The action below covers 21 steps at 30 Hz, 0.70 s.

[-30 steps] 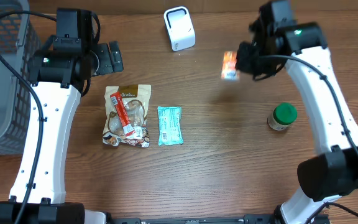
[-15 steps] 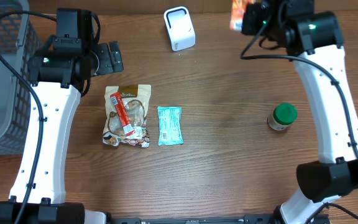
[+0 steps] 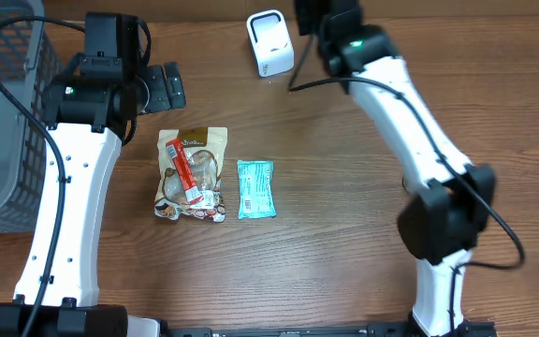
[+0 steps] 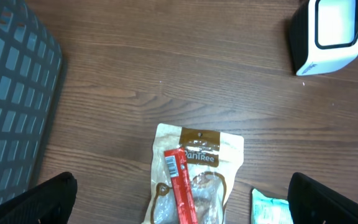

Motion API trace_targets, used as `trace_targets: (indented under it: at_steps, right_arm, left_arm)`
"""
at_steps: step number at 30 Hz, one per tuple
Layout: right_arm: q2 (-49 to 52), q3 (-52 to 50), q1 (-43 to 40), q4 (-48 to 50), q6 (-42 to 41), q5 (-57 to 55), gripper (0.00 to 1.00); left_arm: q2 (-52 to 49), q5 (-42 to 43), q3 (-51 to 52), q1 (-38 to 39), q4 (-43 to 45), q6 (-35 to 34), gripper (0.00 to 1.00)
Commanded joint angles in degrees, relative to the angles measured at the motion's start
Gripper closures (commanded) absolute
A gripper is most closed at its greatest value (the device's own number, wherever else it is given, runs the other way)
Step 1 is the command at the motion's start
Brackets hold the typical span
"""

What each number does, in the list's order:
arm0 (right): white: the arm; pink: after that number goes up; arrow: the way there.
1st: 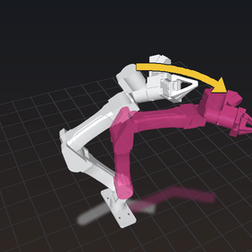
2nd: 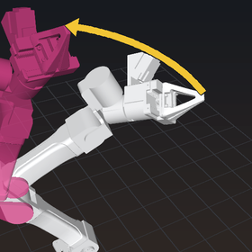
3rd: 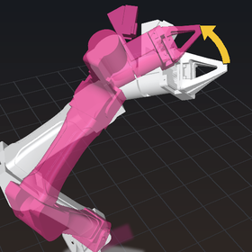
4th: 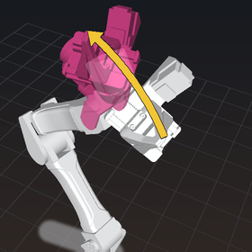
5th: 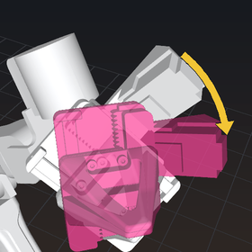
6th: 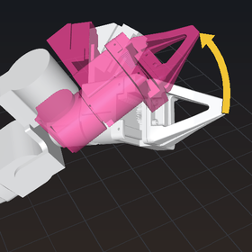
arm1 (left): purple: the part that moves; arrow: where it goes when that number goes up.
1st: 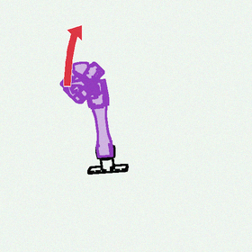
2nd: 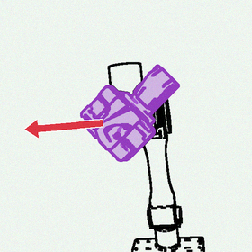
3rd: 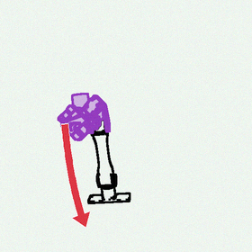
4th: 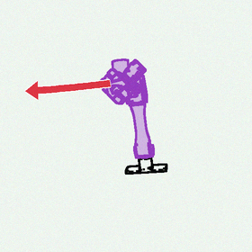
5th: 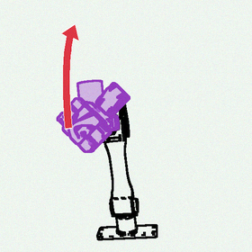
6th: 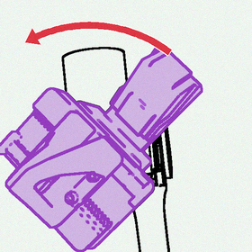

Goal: Scan the item barcode
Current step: 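Hold the orange pack in front of the white scanner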

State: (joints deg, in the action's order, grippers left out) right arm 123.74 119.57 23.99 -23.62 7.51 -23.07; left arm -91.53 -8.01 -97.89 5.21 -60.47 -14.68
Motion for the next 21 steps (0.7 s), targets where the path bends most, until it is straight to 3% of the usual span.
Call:
trace_targets:
  at_steps: [1,8,21]
  right_arm:
    - [3.98,0.33,1.16,5.03,10.21,-5.86,0.96]
    - [11.74,0.33,2.34,13.9,23.8,-6.45,0.96]
    - [17.44,0.33,3.85,17.81,42.47,-4.68,0.96]
  left_arm:
    - [-0.09,-0.52,-0.74,-0.04,0.02,-0.76,0.0]
    - [-0.09,-0.52,-0.74,-0.04,0.04,-0.76,0.0]
    - [-0.09,-0.52,-0.74,-0.04,0.04,-0.76,0.0]
